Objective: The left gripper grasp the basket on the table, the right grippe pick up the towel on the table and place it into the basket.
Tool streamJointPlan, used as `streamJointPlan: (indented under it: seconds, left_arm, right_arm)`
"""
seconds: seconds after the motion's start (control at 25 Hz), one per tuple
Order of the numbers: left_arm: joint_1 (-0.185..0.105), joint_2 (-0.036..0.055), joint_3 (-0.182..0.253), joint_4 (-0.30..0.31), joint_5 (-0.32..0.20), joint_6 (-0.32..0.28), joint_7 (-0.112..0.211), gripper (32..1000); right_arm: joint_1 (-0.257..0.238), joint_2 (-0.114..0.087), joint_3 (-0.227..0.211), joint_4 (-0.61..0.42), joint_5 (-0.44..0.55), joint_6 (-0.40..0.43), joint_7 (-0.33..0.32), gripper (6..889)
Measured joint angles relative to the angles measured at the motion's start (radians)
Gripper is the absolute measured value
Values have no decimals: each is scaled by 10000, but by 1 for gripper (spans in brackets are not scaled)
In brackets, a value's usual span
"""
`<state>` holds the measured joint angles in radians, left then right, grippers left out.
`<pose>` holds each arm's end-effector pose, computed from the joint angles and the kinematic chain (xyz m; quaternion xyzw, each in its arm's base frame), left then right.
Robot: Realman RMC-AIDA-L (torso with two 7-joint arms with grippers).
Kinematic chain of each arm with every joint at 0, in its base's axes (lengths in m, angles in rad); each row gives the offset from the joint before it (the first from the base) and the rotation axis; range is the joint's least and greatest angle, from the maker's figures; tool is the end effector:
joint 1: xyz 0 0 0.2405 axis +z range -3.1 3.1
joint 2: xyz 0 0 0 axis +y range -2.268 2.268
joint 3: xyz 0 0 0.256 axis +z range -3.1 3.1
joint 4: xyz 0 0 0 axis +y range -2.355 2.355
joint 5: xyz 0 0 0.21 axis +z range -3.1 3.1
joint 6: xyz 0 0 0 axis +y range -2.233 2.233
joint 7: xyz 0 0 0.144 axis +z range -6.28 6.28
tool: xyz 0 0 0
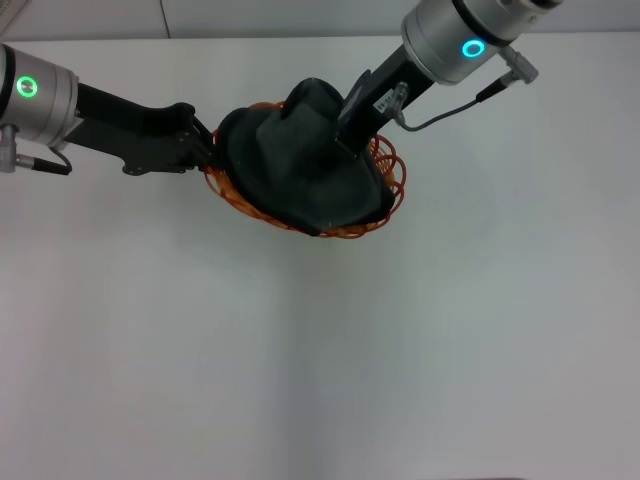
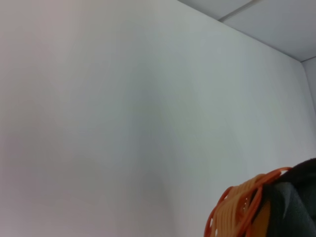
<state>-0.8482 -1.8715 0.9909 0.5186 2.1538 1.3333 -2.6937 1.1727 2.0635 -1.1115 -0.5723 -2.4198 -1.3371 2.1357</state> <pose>-0.2244 0.4196 0.0255 -0.7508 -0.6488 -0.0763 0.0970 0.0914 0.4235 -0.0604 -0.9744 0.1984 -0.0897 0.0564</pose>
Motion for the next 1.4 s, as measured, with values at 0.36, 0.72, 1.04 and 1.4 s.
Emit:
streamJointPlan:
  seconds: [0.36, 0.72, 1.04, 1.4]
  left_arm:
    - [0, 2, 0, -2, -1, -4, 0, 74]
    - [24, 2, -3, -1, -3, -19, 16, 74]
    - [139, 28, -4, -1, -2, -43, 24, 74]
    - [256, 69, -13, -1, -1, -57, 10, 74]
  right_arm:
    - [8, -4, 75, -106, 38, -209, -48, 639]
    - [9, -4, 102, -151, 38, -206, -25, 877]
    - [-373, -4, 146, -1450, 406, -929, 167, 877]
    - [-1444, -20, 728, -4593, 482, -2460, 925, 876]
